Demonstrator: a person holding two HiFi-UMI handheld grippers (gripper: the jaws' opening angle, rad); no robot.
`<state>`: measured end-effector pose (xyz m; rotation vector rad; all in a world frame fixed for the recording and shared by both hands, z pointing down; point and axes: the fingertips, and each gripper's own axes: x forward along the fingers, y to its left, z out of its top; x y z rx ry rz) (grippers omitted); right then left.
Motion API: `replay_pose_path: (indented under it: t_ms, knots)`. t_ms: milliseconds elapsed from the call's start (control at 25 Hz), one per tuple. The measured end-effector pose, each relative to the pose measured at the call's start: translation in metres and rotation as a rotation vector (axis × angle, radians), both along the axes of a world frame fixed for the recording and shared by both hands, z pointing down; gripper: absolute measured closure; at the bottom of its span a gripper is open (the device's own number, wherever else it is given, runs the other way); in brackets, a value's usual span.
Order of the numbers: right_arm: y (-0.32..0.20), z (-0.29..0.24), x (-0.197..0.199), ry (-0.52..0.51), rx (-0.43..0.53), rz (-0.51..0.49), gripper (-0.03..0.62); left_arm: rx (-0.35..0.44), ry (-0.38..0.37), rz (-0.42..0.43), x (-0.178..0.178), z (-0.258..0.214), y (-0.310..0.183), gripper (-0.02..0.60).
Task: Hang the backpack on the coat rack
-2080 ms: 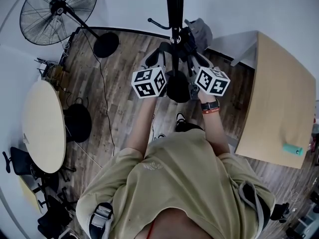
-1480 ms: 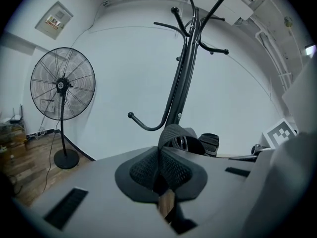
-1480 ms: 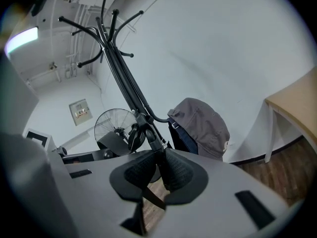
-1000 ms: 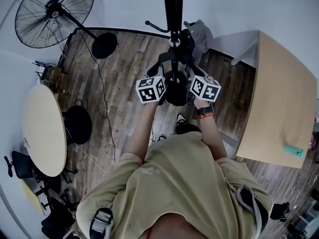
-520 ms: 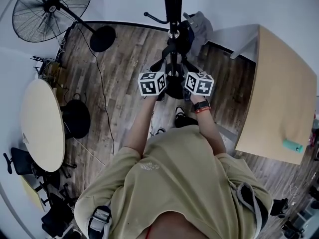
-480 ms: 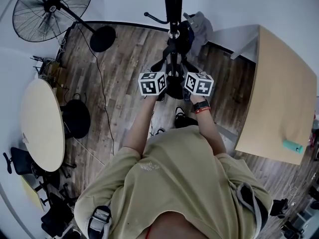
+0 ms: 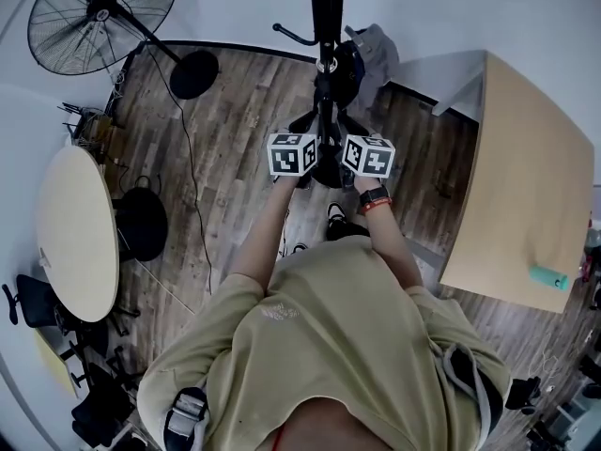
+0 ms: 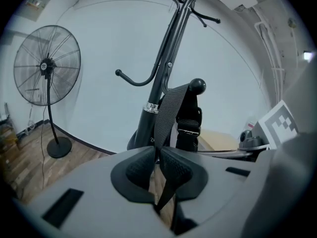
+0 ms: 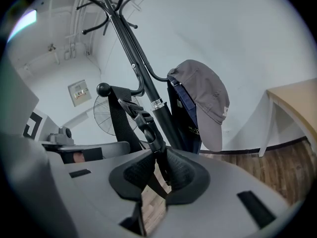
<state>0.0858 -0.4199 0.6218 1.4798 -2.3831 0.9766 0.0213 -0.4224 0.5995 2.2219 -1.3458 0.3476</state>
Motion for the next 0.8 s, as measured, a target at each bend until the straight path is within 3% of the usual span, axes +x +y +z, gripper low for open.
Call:
replay_pose_path:
  t_ms: [280,800]
  knots:
    - [0.012,0.002,-0.005,0.006,-0.023,-0.058,0.476,0.016,-0.022,0.017,0.002,-0.001,0.013,0.554]
    - [0.049,-0.030,0.015,0.033,0.052,-0.003,0.476,0.065,-0.002,-0.016,-0.016,-0.024,0.059,0.554]
